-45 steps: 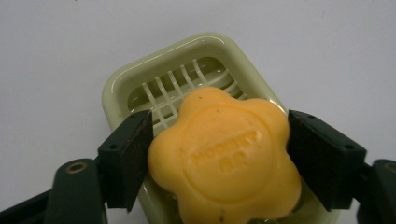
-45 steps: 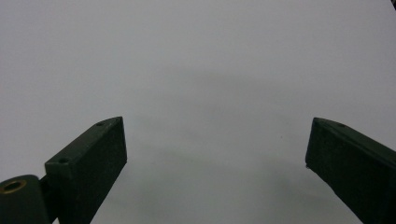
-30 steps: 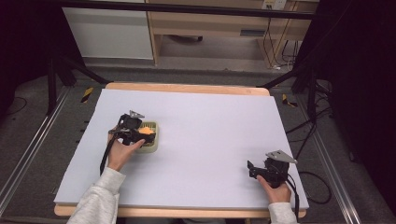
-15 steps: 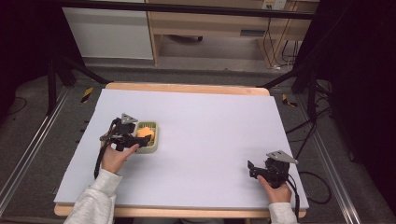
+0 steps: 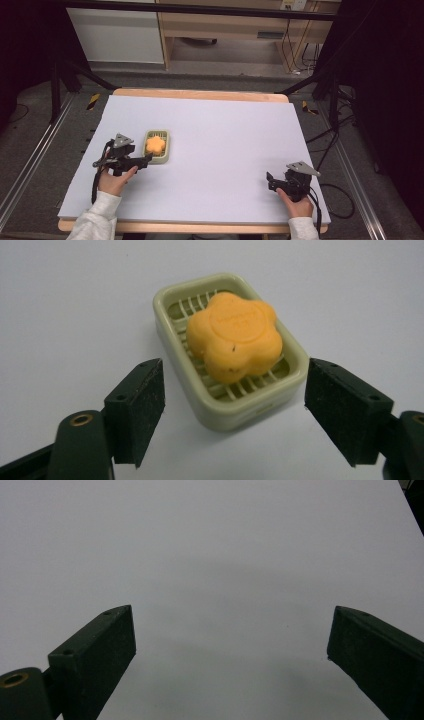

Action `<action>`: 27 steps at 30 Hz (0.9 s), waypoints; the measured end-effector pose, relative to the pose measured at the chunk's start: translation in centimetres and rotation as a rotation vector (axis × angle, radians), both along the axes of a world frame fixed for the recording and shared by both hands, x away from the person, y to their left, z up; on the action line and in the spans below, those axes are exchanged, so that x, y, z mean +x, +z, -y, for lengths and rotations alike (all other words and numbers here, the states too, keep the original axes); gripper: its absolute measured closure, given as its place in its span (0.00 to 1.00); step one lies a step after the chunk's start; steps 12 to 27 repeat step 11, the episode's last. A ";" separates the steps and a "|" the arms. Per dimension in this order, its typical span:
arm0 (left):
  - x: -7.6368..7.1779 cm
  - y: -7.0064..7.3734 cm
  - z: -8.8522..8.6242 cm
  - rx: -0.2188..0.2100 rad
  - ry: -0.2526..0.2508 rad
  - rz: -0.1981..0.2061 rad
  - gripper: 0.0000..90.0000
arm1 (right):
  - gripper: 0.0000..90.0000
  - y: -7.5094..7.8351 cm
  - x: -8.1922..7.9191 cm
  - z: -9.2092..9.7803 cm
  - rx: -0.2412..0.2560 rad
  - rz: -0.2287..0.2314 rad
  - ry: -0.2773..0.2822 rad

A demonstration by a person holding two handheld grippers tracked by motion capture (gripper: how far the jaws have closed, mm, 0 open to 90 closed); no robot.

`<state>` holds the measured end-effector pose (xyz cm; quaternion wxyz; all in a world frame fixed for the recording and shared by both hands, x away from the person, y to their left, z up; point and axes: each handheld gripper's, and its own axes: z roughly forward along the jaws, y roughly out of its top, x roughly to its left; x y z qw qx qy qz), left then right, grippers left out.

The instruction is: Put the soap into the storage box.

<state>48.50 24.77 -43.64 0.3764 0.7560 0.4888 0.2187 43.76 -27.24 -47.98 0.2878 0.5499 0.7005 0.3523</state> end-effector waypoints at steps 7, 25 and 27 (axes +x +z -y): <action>-1.4 -1.6 -2.1 0.008 0.024 -0.024 0.25 | 0.07 0.0 0.0 0.1 -0.009 -0.003 -0.011; -1.7 -2.1 -3.2 0.028 0.049 -0.051 0.25 | 0.07 0.0 0.0 0.2 -0.006 -0.003 -0.017; -1.7 -2.1 -3.2 0.028 0.049 -0.051 0.25 | 0.07 0.0 0.0 0.2 -0.006 -0.003 -0.017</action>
